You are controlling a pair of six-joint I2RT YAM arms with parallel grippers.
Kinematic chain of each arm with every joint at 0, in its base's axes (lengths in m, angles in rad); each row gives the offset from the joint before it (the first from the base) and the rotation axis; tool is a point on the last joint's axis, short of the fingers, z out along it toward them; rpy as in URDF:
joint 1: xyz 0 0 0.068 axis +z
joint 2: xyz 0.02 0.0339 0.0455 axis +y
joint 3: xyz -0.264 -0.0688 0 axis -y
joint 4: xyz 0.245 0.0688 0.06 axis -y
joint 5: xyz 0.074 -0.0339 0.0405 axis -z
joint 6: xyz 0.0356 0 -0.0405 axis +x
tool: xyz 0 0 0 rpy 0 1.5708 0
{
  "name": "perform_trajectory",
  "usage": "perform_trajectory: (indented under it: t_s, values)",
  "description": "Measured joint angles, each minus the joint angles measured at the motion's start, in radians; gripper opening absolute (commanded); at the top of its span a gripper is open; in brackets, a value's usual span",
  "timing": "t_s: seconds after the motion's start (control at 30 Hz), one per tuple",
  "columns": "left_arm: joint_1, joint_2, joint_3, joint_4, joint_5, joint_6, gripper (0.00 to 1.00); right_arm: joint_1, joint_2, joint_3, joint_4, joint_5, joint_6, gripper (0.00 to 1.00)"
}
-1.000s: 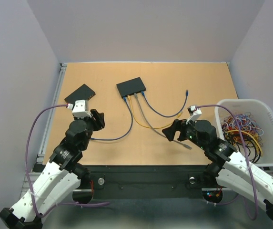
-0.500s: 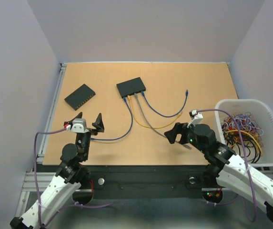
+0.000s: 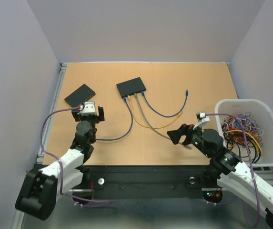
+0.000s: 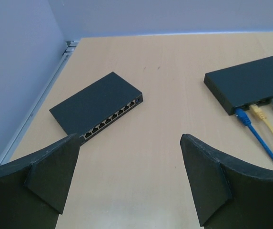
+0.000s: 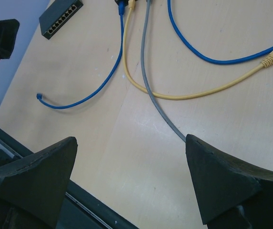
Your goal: Insert the plug into the switch port
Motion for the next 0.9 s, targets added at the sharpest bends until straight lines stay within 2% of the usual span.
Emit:
perform_trajectory:
  t_s: [0.33, 0.57, 0.9]
  values:
    - [0.212, 0.365, 0.034, 0.232, 0.150, -0.088, 0.99, 0.000, 0.027, 0.000, 0.001, 0.005, 0.002, 1.00]
    - [0.237, 0.469, 0.056, 0.361, 0.226, -0.060, 0.99, 0.000, 0.038, 0.000, 0.006, 0.005, 0.000, 1.00]
    - [0.269, 0.582, 0.055, 0.379, 0.224, -0.069, 0.99, 0.000, -0.012, -0.084, 0.090, -0.019, -0.015, 1.00]
